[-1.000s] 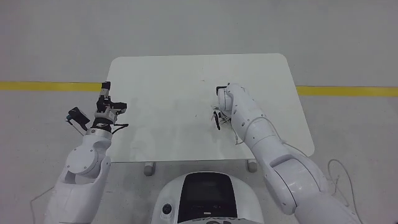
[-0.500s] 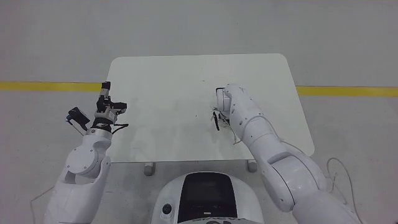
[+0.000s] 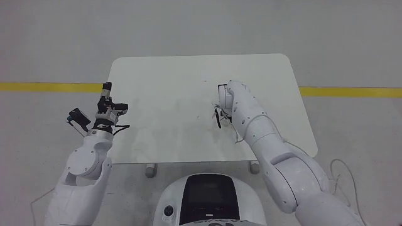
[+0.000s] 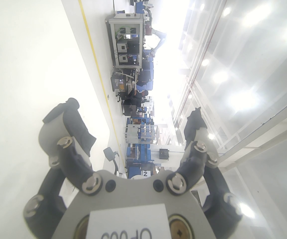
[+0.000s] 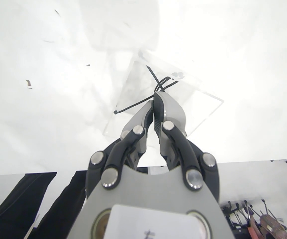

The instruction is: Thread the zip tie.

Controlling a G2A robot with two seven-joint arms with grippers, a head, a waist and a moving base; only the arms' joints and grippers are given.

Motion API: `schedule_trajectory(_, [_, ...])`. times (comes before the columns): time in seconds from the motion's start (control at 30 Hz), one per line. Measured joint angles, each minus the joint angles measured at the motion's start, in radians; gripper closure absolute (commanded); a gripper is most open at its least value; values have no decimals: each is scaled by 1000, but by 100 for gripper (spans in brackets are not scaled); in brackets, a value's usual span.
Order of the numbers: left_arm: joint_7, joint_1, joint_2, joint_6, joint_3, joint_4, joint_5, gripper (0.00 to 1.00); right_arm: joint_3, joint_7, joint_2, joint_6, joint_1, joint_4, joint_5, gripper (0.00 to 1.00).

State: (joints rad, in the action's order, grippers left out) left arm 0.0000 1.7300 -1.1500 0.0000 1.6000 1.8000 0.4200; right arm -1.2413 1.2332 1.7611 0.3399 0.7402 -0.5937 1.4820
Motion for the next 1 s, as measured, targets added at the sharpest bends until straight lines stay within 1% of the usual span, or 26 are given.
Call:
schedule_trajectory(0.2, [0,0,0,0,0,0,0,0,-5,72,-15,-27,33,-75,28,100])
schedule_trajectory(0.37, [0,0,0,0,0,0,0,0,-15,96,-26,-58,61,-137,36,100])
schedule_trajectory(0.53, [0,0,0,0,0,0,0,0,-38,129,-40,-106,100,-222,21,100])
schedule_trajectory(0.63, [0,0,0,0,0,0,0,0,-47,154,-47,-133,117,-259,16,100])
schedule_trajectory(0.8, [0,0,0,0,0,0,0,0,-55,157,-55,-164,131,-287,-4,100])
schedule_trajectory(1.0, [0,0,0,0,0,0,0,0,-53,157,-59,-185,131,-287,-32,100])
